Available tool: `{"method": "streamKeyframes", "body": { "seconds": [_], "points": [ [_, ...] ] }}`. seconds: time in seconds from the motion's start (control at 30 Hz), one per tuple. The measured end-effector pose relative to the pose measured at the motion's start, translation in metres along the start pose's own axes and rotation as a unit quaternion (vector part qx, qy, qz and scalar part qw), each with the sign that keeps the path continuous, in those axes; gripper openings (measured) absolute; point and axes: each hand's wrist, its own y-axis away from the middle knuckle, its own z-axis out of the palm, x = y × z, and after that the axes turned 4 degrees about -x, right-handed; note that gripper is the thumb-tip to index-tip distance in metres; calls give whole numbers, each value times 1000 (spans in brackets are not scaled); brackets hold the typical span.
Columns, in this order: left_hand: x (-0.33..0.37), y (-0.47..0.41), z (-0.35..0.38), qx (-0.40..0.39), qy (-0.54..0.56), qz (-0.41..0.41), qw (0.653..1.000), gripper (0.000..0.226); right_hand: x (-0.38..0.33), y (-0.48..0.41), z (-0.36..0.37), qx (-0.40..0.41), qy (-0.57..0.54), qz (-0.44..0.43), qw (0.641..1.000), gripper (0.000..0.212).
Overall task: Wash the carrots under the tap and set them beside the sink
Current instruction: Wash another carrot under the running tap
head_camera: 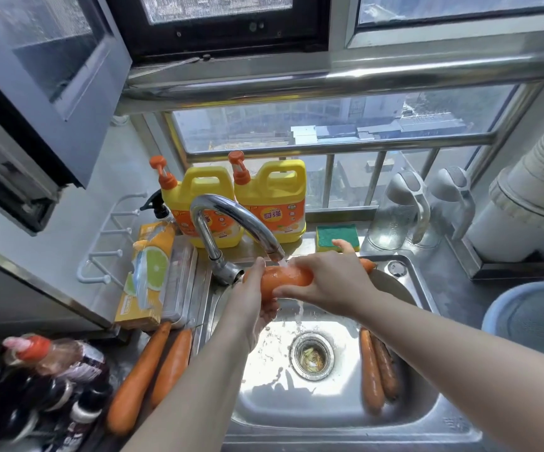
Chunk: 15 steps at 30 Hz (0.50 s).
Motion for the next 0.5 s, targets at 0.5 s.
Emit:
{"method": "streamKeyframes", "body": {
  "seconds": [0.5],
  "points": [
    [-1,-3,-1,5,-6,-14,1000,46,15,-13,-8,-178,-192,9,965,38]
  ]
}}
